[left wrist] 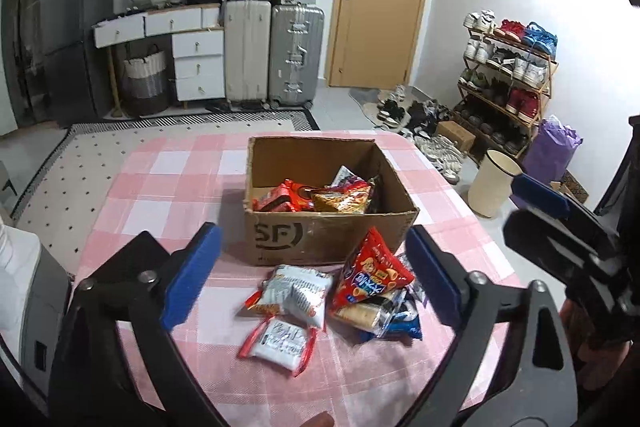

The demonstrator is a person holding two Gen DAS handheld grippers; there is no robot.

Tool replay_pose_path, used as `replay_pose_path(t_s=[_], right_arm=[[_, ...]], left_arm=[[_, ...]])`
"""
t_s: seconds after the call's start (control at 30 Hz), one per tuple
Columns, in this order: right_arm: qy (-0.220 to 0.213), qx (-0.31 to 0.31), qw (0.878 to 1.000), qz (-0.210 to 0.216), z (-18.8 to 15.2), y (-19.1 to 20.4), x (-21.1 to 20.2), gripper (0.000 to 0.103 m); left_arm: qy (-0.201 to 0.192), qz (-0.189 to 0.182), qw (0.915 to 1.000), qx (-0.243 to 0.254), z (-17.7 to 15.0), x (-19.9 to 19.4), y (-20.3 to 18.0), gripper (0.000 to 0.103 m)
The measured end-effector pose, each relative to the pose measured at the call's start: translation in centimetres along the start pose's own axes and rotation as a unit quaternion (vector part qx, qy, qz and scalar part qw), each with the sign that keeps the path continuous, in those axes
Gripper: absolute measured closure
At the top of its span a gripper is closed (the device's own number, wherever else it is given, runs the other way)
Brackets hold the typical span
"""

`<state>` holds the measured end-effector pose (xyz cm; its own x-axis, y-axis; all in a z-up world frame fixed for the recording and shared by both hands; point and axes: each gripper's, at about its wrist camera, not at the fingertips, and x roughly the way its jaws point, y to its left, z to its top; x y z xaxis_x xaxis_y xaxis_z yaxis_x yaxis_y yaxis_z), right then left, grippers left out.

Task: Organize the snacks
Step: 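Move the right tool to the red triangular chip bag and close on it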

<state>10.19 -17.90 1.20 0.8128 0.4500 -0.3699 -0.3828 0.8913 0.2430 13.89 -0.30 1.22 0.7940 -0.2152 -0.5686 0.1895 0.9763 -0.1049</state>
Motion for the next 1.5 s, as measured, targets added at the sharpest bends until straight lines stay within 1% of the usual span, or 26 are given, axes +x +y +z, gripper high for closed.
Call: replay_pose_path(t_s=[0.03,0.17,0.23,0.3,0.37,0.4,0.47,0.6,0.73,0.97,1.17,1.37,1.4,1.43,1.47,1.5], right_arm=[[-0.001,0.002,1.000,0.000,-0.3,0.2,-0.3,0.006],[0.005,-0.001,1.000,-0.005,-1.7,0.6,-1.0,0.004],[0.012,0.005,1.000,-0.002,-2.4,0.6,-0.9,0.004],[0.019,0.016,1.000,-0.005,-3.6,0.3,-1.1,0.003],[0.026,0.020,0.999,-0.003,-3.8,-0.3,-0.7,0.003],[0.032,0.022,0.999,-0.005,-4.4,-0.4,-0.7,0.003],[0.044,0.026,0.999,-0.004,-5.1,-0.9,-0.1,0.003],[0.059,0.036,0.998,-0.001,-6.4,-1.4,0.6,0.003],[0.075,0.035,0.997,-0.005,-7.0,-1.5,1.9,0.003],[0.097,0.037,0.994,-0.013,-7.3,-2.6,4.8,0.003],[0.132,0.042,0.990,-0.028,-7.6,-4.2,8.8,0.003],[0.157,0.020,0.987,-0.022,-7.2,-4.6,13.4,0.003],[0.160,0.016,0.987,-0.022,-7.2,-4.6,14.1,0.004],[0.164,0.011,0.986,-0.020,-7.2,-4.6,14.8,0.008],[0.169,0.008,0.985,-0.019,-7.4,-4.5,15.3,0.017],[0.173,0.007,0.985,-0.021,-7.4,-4.5,15.7,0.020]], left_arm=[[-0.004,0.004,1.0000,0.000,-0.2,-0.5,-0.1,0.000],[-0.015,0.001,0.9998,-0.012,-1.6,-2.3,0.3,0.001],[-0.017,0.010,0.9995,-0.022,-2.0,-2.6,0.9,0.001],[-0.010,0.014,0.9994,-0.029,-2.6,-2.6,1.4,0.001],[-0.001,0.011,0.9993,-0.035,-3.3,-2.4,1.9,0.001],[0.001,0.013,0.9993,-0.035,-3.6,-2.1,2.0,0.001],[0.013,0.026,0.9989,-0.036,-4.2,-1.4,2.3,0.001],[0.023,0.030,0.9983,-0.044,-5.5,-0.5,2.8,0.001],[0.027,0.039,0.9978,-0.046,-6.5,0.2,2.9,0.001],[0.045,0.043,0.9968,-0.050,-8.4,1.7,3.5,0.001],[0.060,0.045,0.9960,-0.049,-10.1,3.2,3.7,0.001],[0.079,0.046,0.9943,-0.054,-11.5,4.7,4.3,0.001],[0.081,0.044,0.9941,-0.056,-11.7,4.9,4.5,0.001],[0.083,0.042,0.9941,-0.056,-11.9,5.1,4.6,0.001],[0.084,0.042,0.9940,-0.057,-12.0,5.3,4.8,0.001],[0.085,0.042,0.9938,-0.057,-12.1,5.4,5.0,0.001]])
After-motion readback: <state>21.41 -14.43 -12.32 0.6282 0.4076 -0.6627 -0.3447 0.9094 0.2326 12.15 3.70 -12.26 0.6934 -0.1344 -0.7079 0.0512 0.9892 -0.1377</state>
